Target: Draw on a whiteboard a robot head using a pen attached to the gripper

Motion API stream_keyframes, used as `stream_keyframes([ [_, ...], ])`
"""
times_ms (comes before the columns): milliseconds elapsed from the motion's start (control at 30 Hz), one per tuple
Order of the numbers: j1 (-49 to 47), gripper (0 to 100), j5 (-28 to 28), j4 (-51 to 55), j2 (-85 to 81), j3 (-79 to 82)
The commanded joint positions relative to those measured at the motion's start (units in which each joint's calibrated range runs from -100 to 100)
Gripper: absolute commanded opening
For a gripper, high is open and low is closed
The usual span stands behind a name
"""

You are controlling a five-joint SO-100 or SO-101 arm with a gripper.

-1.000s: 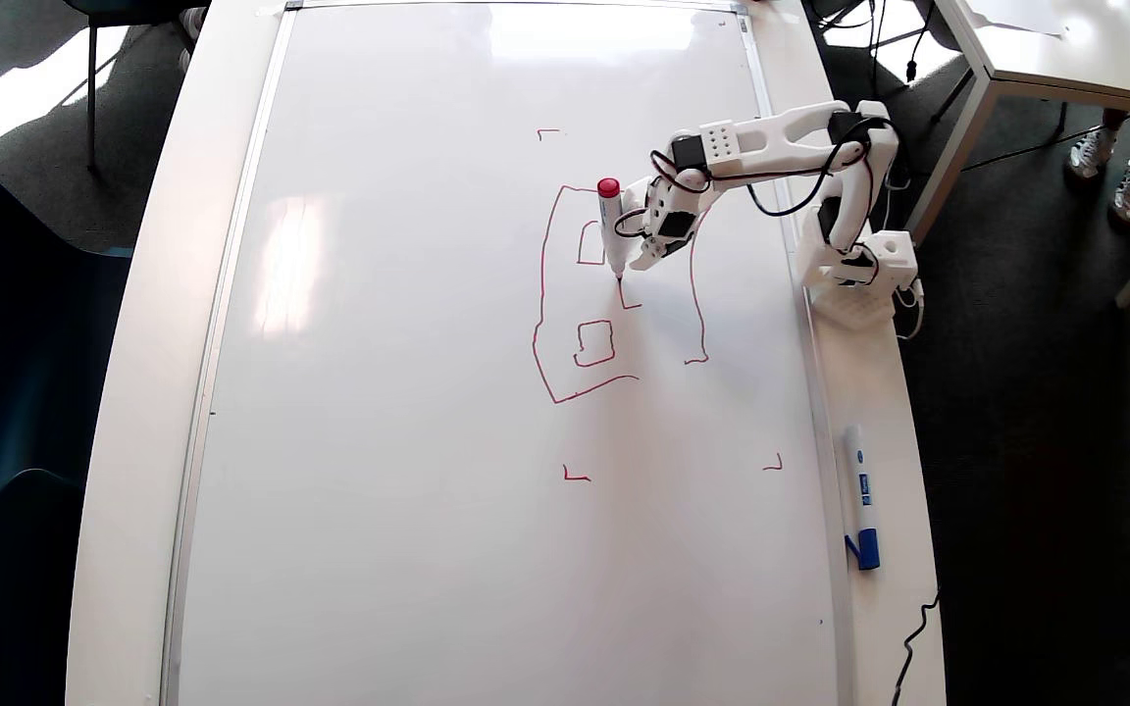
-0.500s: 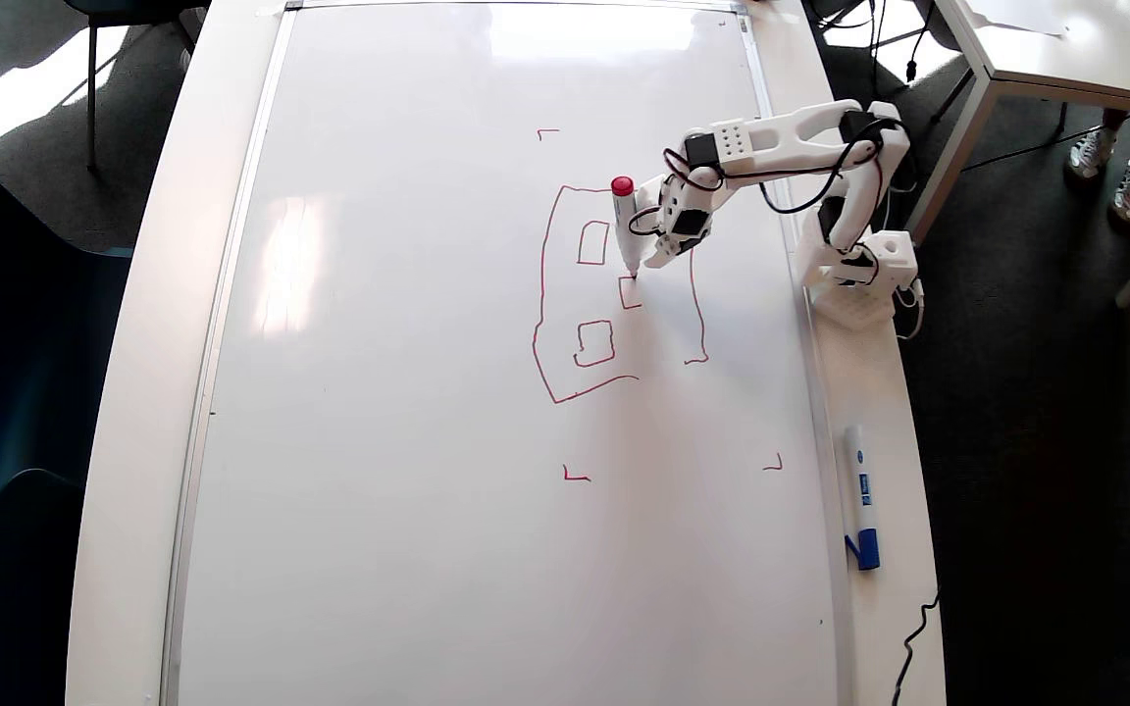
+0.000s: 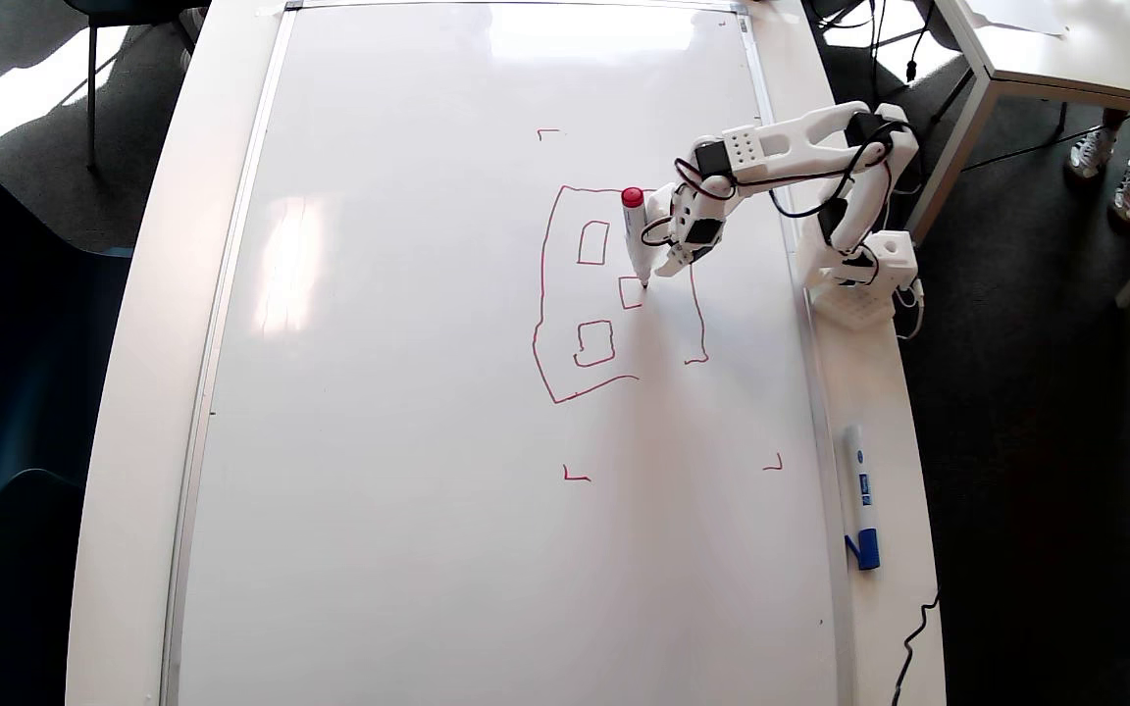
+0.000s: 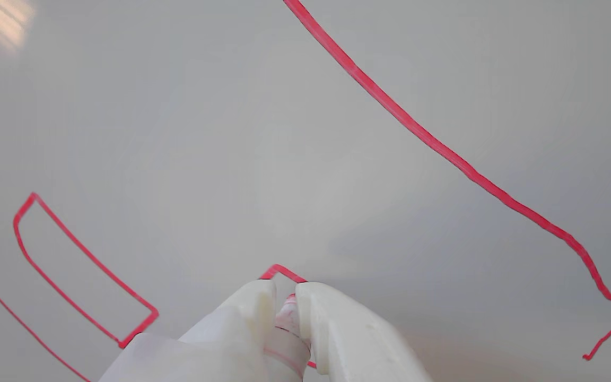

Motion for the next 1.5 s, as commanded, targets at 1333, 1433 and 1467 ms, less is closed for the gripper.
stream_keyframes([
  [1333,-2.16,1,-1.39,7.67,0.43,-22.47],
  [1433,-2.09,1,-1.61,7.67,6.30,-28.19],
  [1467,-2.02,1,-1.61,7.67,7.97,-30.01],
])
